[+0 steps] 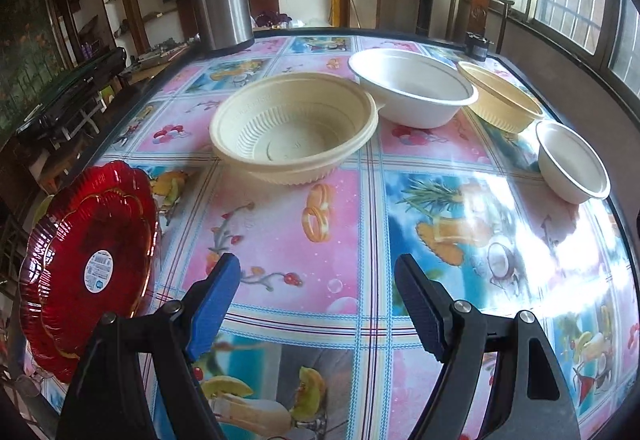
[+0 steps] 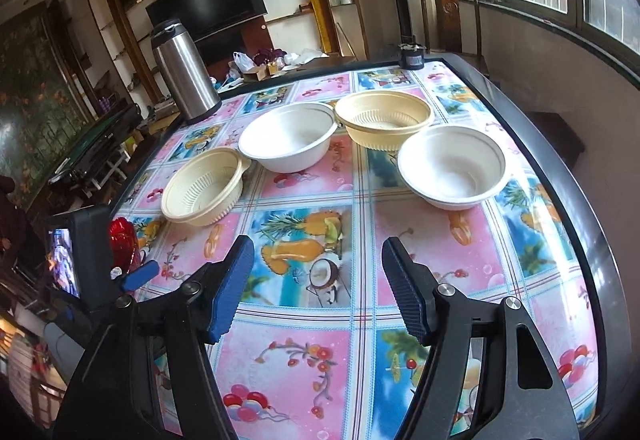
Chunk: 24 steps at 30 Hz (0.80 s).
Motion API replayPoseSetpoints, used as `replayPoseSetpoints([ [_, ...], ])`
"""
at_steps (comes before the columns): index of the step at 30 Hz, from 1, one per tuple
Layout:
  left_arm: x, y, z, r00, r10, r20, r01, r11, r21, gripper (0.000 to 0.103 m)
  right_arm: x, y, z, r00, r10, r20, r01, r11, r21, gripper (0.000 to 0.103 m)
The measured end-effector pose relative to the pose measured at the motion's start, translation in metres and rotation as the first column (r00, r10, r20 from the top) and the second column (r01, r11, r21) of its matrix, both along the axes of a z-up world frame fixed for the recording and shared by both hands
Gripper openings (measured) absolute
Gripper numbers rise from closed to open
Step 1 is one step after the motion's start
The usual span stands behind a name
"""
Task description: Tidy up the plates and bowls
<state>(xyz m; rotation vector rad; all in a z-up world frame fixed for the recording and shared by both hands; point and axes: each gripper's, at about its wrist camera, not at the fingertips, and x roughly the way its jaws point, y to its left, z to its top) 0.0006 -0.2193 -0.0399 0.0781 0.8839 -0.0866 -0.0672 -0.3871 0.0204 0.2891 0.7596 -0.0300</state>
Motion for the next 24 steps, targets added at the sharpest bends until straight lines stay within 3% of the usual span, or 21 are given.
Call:
replayPoseSetpoints([
  [24, -0.004, -0.002, 0.013, 1.000, -0.008, 0.016, 0.009, 0.999, -0.034, 0.080, -0.011, -0.011, 0.002, 1.000, 0.011, -0.009, -0.011, 1.000, -0.005, 0.067],
])
